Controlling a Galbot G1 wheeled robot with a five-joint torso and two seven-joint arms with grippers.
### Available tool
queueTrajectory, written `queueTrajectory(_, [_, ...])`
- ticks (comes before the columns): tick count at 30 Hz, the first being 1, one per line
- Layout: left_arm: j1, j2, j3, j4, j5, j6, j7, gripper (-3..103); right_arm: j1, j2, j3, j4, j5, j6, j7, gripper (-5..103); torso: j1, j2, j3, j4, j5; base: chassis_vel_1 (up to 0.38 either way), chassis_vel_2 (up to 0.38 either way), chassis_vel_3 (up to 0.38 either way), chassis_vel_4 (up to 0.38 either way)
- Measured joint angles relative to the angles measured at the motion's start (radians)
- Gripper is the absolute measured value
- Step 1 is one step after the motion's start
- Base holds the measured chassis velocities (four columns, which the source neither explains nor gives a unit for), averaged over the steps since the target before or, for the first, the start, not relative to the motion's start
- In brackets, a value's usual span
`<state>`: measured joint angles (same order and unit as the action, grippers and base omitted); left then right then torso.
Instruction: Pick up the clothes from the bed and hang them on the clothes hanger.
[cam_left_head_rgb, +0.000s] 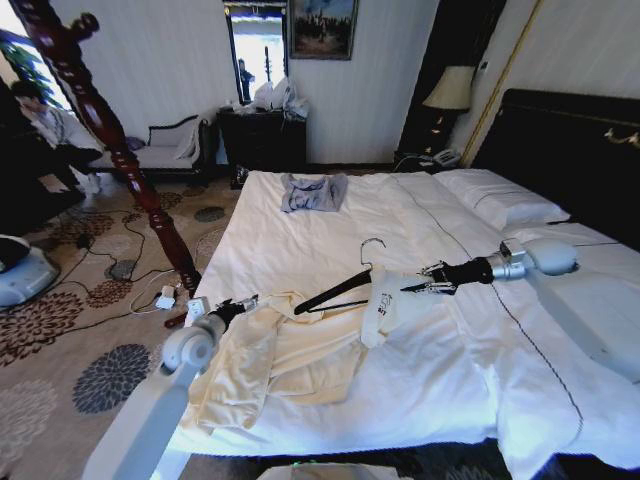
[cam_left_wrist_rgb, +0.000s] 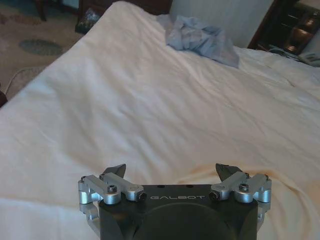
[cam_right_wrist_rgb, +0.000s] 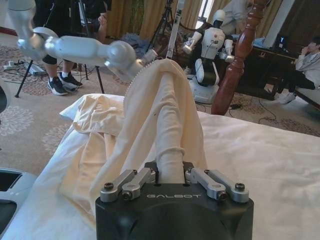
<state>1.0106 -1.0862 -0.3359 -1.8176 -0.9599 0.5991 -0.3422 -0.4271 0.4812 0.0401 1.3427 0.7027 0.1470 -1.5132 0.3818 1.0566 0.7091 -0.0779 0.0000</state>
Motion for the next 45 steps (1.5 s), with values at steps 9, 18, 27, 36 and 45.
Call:
queueTrajectory(9, [-0.118,-0.071,0.038,0.167,-0.065,0.03,0.002,101,0.009,0.012,-0.011,-0.017,0.002,0.002,-0.002,20,0.0,0.0,0.0,0.0,-0.0001,0.0,0.0,0.0,0.0])
queueTrajectory(18, [-0.057,-0.052,0.053,0.085,-0.163,0.068,0.006,72,0.02,0.026,-0.019,-0.031,0.002,0.005,-0.002,20,0.0,0.0,0.0,0.0002,0.0,0.0,0.0,0.0,0.0])
queueTrajectory(27, [0.007,-0.027,0.047,0.009,-0.143,0.069,0.025,39,0.034,0.037,-0.027,-0.035,0.001,0.009,0.001,20,0.0,0.0,0.0,0.0001,0.0,0.0,0.0,0.0,0.0])
queueTrajectory(36, [0.067,0.003,0.021,-0.066,-0.126,0.06,0.048,7,0.027,0.021,-0.018,-0.029,0.005,0.018,0.004,20,0.0,0.0,0.0,0.0003,-0.0001,0.0,0.0,0.0,0.0])
queueTrajectory(45, [0.013,0.014,0.025,0.0,0.029,0.037,0.1,0,0.006,0.0,-0.005,-0.016,0.019,0.021,0.004,20,0.0,0.0,0.0,-0.0001,0.0,0.0,0.0,0.0,0.0])
